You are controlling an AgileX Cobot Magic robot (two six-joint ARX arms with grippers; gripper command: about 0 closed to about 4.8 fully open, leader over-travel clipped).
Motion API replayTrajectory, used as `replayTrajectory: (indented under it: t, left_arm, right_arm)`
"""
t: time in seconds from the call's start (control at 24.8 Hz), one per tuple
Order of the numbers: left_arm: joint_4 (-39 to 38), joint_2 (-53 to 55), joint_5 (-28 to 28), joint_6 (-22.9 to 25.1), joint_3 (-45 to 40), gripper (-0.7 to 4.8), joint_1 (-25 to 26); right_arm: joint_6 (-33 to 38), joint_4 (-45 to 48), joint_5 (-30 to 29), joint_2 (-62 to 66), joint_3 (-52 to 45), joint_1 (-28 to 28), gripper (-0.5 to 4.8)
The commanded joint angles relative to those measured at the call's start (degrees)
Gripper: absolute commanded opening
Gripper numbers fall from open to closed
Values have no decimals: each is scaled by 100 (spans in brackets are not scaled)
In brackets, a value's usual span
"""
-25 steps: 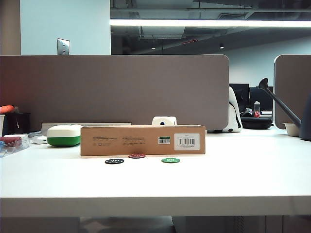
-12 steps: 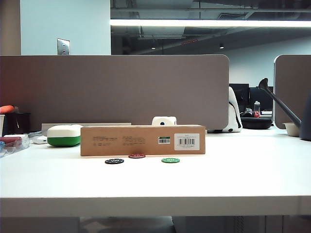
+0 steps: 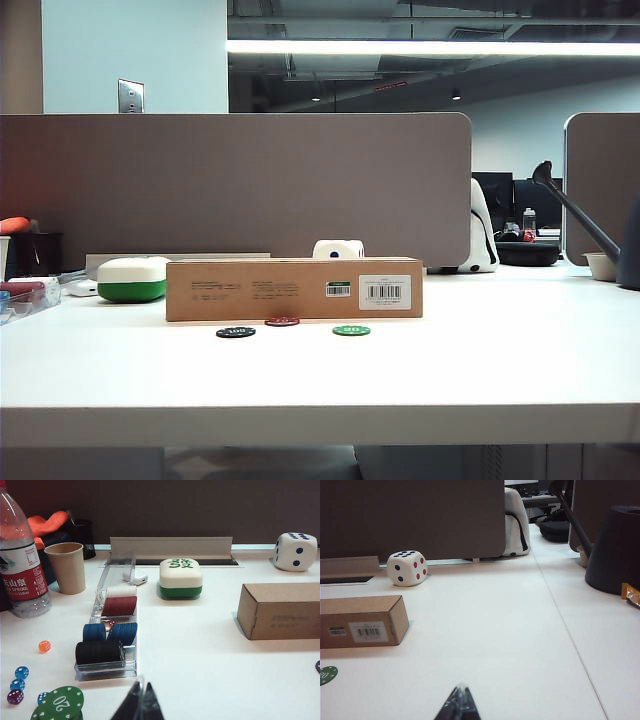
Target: Push the chip with the lowest value in the row forward next to the rectangular box.
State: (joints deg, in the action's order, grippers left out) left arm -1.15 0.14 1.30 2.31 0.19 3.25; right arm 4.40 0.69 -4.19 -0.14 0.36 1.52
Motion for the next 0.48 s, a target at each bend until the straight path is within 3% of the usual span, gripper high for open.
replayTrajectory:
  t: [0.04, 0.48]
  left_arm:
    - [37, 0, 2, 4, 24, -5, 13]
    - [37, 0, 0, 4, 24, -5, 13]
  right_arm:
    - [-13, 87, -66, 2, -26, -31, -5]
    - [136, 87, 358, 2, -26, -26, -5]
